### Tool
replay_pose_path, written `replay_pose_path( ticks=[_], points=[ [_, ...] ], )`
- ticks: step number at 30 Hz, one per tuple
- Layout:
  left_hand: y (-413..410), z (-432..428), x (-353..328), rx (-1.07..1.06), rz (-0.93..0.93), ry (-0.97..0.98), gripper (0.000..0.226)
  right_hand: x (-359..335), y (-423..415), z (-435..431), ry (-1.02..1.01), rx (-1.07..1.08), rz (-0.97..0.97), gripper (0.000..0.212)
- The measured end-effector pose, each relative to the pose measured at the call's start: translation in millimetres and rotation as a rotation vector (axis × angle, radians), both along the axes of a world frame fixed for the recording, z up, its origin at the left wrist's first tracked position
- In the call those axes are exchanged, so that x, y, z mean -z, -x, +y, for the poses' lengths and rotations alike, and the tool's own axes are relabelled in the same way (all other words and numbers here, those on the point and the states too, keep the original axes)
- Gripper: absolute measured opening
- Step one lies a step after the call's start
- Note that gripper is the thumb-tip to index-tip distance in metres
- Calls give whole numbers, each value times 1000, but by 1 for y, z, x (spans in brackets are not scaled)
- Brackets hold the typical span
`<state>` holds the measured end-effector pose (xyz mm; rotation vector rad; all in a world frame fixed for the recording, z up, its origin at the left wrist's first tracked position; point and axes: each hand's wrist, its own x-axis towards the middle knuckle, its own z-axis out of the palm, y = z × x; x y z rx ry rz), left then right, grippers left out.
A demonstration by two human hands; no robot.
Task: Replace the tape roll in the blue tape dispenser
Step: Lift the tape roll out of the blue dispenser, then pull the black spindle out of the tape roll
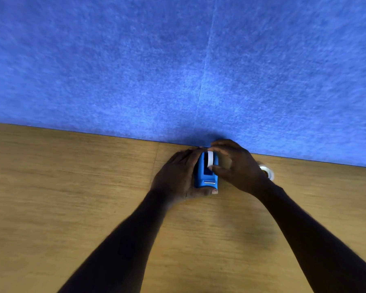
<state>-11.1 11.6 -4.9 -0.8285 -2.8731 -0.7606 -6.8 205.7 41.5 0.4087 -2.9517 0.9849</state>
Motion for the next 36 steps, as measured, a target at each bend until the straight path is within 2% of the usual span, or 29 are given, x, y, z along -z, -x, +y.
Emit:
replay_pose_path(
  ticks=[10, 15, 22, 25, 27, 32, 36],
  points=[
    [1, 1, 3, 3, 18, -28, 111, 3, -1, 1, 42, 13, 57, 46],
    [0, 0, 2, -6, -12, -13, 114, -1, -4, 1, 126, 90, 89, 44],
    [-1, -3, 3, -7, -30, -21, 115, -9, -27, 12, 213, 160, 42, 47],
    [-9, -6, -4, -37, -15, -98, 110, -11, -45, 19, 250, 198, 6, 48],
    [-20, -6, -7, -97, 66, -191, 101, -11, -57, 25, 272, 212, -9, 49],
    [-62, 18, -23, -218, 318, -378, 53, -9, -78, 35, 293, 204, -35, 52],
    [-91, 58, -49, -195, 197, -556, 25, -12, -88, 39, 341, 187, 11, 51]
  ],
)
